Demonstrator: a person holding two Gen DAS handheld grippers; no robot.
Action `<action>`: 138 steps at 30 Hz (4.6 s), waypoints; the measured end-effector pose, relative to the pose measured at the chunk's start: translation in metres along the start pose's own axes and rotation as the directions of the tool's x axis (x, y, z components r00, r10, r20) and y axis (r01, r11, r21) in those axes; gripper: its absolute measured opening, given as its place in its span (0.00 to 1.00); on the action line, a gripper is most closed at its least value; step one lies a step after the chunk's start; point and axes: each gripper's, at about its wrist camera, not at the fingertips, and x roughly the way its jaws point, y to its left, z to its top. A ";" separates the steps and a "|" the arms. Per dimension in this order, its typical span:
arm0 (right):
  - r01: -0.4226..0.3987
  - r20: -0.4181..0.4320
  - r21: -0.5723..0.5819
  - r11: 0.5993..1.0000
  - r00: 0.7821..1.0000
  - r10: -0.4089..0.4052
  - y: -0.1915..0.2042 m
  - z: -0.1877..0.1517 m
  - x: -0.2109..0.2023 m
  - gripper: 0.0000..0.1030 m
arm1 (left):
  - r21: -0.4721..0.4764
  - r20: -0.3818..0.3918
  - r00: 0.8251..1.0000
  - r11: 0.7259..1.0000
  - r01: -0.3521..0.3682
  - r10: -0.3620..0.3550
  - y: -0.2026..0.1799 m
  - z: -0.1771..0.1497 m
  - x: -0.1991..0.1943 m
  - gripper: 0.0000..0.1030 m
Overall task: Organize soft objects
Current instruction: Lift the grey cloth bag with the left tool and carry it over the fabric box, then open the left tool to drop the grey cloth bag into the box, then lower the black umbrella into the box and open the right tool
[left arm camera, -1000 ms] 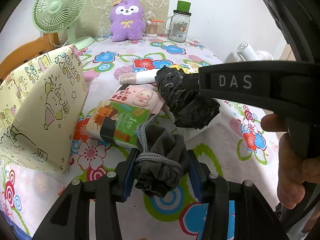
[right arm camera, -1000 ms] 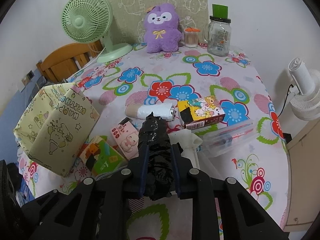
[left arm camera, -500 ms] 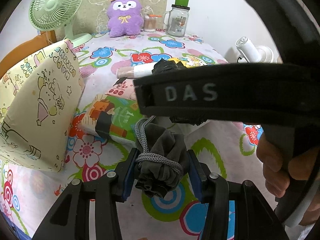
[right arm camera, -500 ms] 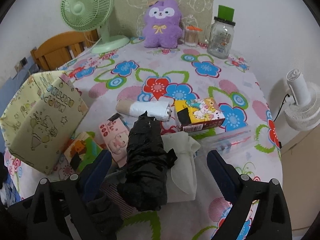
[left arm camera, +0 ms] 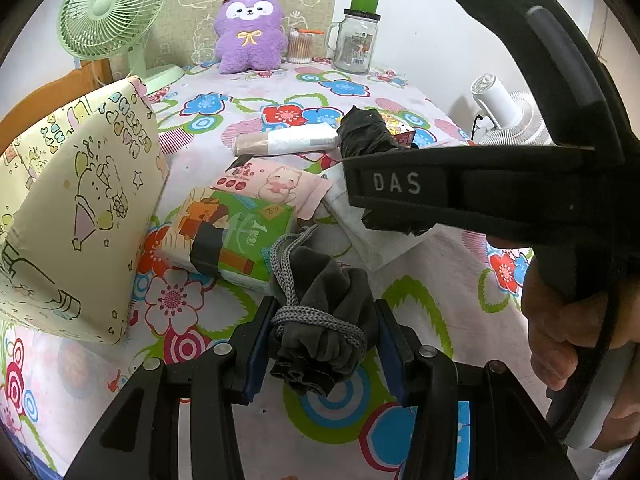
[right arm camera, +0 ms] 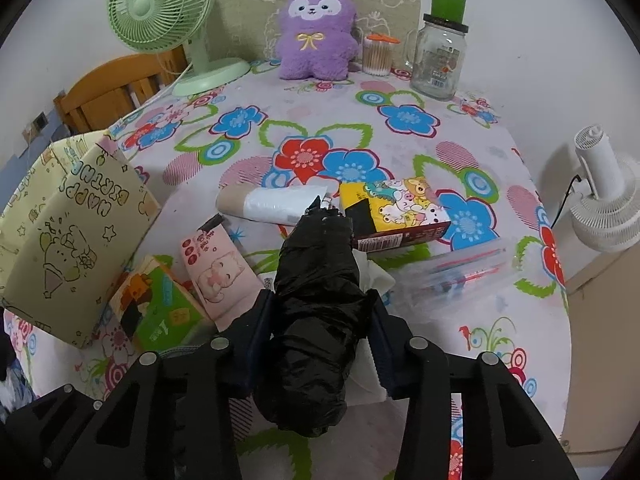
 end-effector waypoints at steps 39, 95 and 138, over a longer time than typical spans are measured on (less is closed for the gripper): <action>-0.026 0.220 -0.063 0.998 0.975 0.039 0.067 0.016 -0.116 0.46 | -0.055 0.240 0.967 0.996 -0.072 0.084 0.038 0.005 -0.117 0.47; -0.177 0.138 -0.213 0.961 0.968 0.209 0.215 0.085 -0.037 0.46 | -0.257 0.217 0.934 0.940 -0.226 0.284 0.192 0.034 -0.110 0.48; -0.110 0.215 -0.206 0.972 0.964 0.155 0.199 0.082 -0.061 0.84 | -0.220 0.266 0.931 0.956 -0.196 0.252 0.165 0.042 -0.122 0.80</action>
